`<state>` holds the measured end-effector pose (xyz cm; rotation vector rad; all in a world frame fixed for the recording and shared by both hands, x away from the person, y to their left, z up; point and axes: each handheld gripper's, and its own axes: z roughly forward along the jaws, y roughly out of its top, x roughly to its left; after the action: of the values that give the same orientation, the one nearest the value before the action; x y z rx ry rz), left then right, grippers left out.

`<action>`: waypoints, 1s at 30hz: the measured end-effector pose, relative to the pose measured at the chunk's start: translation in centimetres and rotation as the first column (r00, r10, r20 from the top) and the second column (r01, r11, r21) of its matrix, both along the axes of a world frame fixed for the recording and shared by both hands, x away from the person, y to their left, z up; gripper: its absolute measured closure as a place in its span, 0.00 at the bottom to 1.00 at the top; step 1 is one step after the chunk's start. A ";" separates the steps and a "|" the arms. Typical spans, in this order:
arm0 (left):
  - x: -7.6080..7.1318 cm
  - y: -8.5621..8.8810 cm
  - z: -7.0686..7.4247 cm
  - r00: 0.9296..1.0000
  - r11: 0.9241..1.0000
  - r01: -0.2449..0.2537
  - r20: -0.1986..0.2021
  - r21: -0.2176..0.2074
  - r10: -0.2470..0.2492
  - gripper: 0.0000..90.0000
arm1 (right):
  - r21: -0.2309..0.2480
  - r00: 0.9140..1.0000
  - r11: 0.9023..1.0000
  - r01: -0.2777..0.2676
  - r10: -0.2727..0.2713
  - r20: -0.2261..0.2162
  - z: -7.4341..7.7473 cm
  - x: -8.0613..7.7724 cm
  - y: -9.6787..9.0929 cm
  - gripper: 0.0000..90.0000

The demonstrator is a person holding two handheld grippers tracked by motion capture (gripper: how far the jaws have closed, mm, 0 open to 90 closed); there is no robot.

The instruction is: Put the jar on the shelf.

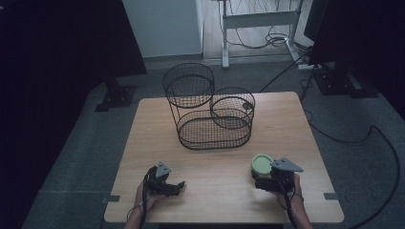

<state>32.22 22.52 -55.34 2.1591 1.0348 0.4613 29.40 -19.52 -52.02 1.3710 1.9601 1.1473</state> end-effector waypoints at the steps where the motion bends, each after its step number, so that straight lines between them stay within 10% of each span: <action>1: 0.0 0.0 0.0 1.000 1.000 0.000 0.000 0.000 0.000 0.06 | -0.006 1.000 1.000 0.006 -0.006 -0.002 -0.2 0.2 0.1 0.03; 30: 0.0 -0.2 0.0 1.000 1.000 0.003 0.000 0.001 -0.003 0.06 | -0.073 0.999 0.997 0.032 -0.029 0.032 -1.9 1.4 0.9 0.12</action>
<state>32.25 22.35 -55.34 2.1610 1.0320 0.4602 30.80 -18.58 -53.95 1.3330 1.9336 1.0659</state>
